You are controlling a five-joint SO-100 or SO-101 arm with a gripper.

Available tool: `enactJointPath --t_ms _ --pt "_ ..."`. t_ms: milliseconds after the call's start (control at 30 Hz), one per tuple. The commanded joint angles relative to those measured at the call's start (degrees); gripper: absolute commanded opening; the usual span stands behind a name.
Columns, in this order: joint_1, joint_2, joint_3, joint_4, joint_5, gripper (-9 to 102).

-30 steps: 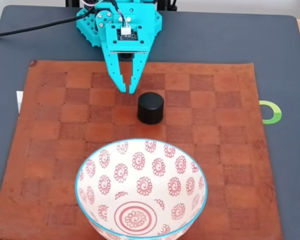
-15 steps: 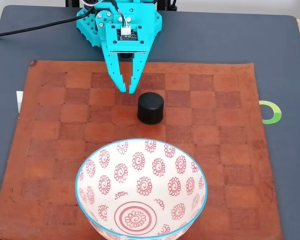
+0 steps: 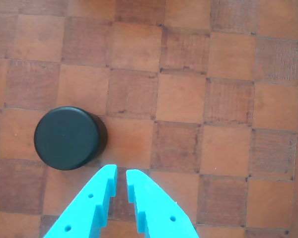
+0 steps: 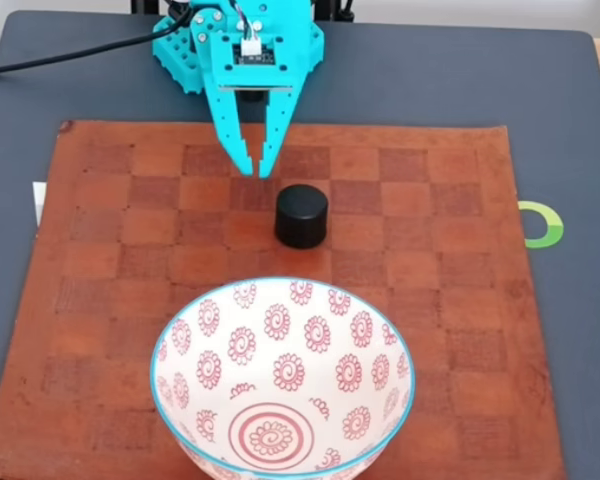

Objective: Grasp a black cylinder and put it in a bowl.

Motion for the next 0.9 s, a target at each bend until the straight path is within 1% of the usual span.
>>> enactJointPath --t_ms 0,133,233,433,733,800,867 --pt "0.44 1.85 -4.31 0.09 0.44 0" --pt "1.49 0.97 -6.59 0.09 1.05 0" --pt "2.99 -3.08 -9.4 -0.53 0.62 0" --pt "4.92 -16.0 -18.46 -0.79 0.79 0" --pt "4.22 -37.27 -31.73 0.35 0.35 0" --pt "4.13 -42.63 -34.89 2.02 0.26 0" --pt "4.04 -47.72 -38.58 5.54 0.18 1"
